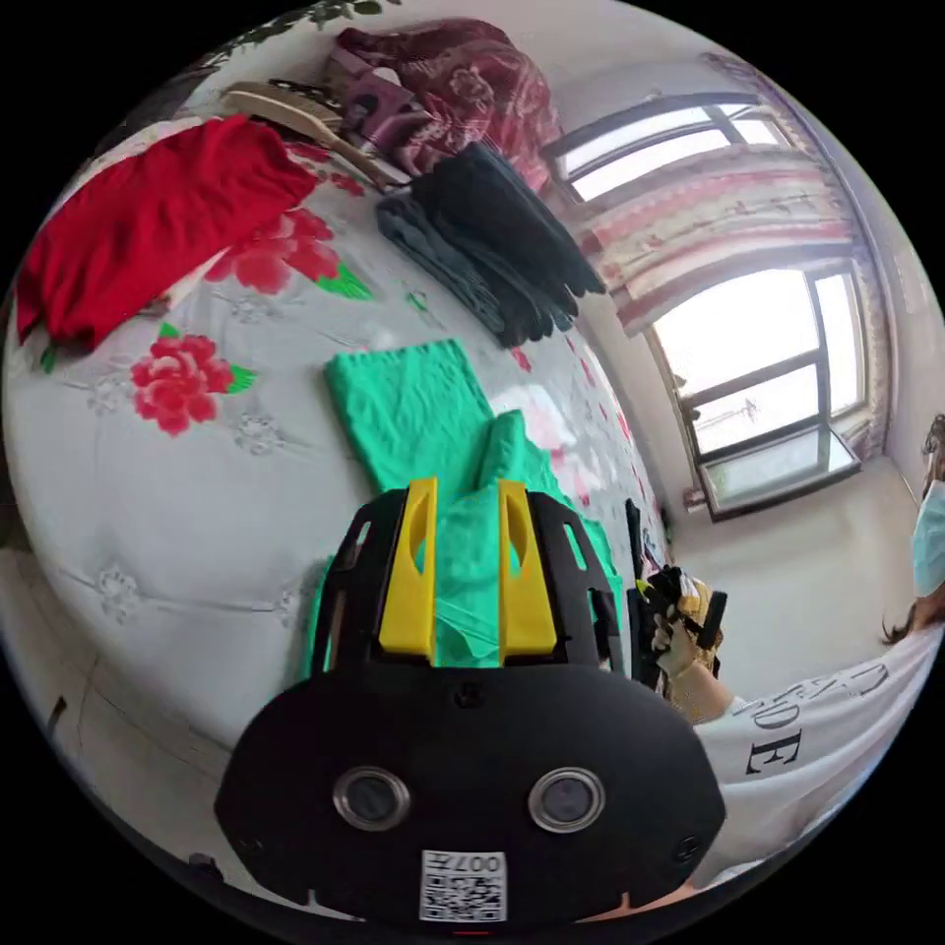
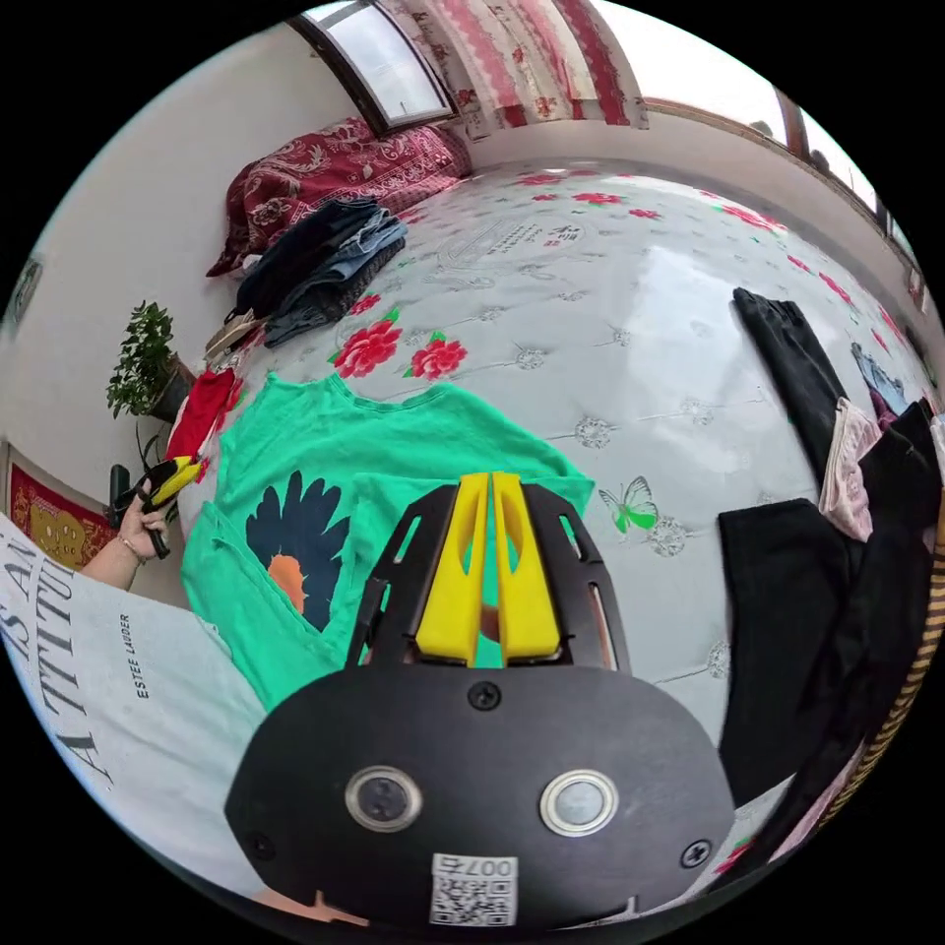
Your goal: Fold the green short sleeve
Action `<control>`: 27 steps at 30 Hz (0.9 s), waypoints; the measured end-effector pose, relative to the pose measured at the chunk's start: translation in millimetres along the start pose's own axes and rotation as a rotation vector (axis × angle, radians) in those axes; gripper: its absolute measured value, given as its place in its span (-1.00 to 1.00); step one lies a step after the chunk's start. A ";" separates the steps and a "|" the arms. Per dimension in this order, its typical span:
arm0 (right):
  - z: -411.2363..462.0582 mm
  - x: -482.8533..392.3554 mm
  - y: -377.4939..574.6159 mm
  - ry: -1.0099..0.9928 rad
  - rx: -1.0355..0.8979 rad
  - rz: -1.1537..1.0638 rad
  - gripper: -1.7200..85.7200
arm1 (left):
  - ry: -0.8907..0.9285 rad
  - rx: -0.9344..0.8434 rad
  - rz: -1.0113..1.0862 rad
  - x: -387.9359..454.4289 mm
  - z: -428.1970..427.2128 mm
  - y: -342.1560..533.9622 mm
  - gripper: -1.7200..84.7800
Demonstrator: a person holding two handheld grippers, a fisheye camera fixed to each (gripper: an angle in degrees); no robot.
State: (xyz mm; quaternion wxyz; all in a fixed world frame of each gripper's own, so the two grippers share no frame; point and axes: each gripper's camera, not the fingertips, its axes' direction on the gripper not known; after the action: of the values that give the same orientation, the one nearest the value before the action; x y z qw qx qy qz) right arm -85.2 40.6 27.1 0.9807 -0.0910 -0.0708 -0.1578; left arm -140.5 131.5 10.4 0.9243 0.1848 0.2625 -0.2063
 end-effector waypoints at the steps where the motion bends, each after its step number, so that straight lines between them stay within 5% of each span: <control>1: 1.3 -5.7 -0.3 -0.021 -0.007 -0.010 -0.96 | -0.047 0.044 -0.057 -14.9 -11.7 -3.2 -0.71; 10: 25.0 -92.2 -34.7 -0.167 -0.054 -0.184 -0.96 | 0.002 -0.035 -0.086 -30.3 39.4 -69.3 -0.66; 15: 25.4 -96.9 -31.2 -0.155 -0.082 -0.186 -0.97 | -0.020 -0.098 -0.134 -23.5 55.7 -77.1 -0.93; 22: 9.4 -70.6 5.9 -0.164 -0.070 -0.046 -0.97 | 0.334 0.468 -0.584 -70.6 -7.4 26.6 -0.98; 27: 7.3 -62.6 31.0 -0.176 -0.089 0.018 -0.97 | 0.382 0.455 -0.472 -40.1 6.8 31.3 -0.98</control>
State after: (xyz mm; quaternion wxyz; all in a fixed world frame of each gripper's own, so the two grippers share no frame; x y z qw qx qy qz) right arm -134.9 89.6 18.8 0.9671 -0.1485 -0.1487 -0.1434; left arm -153.9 166.3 45.6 0.7211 0.3547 0.4129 -0.4285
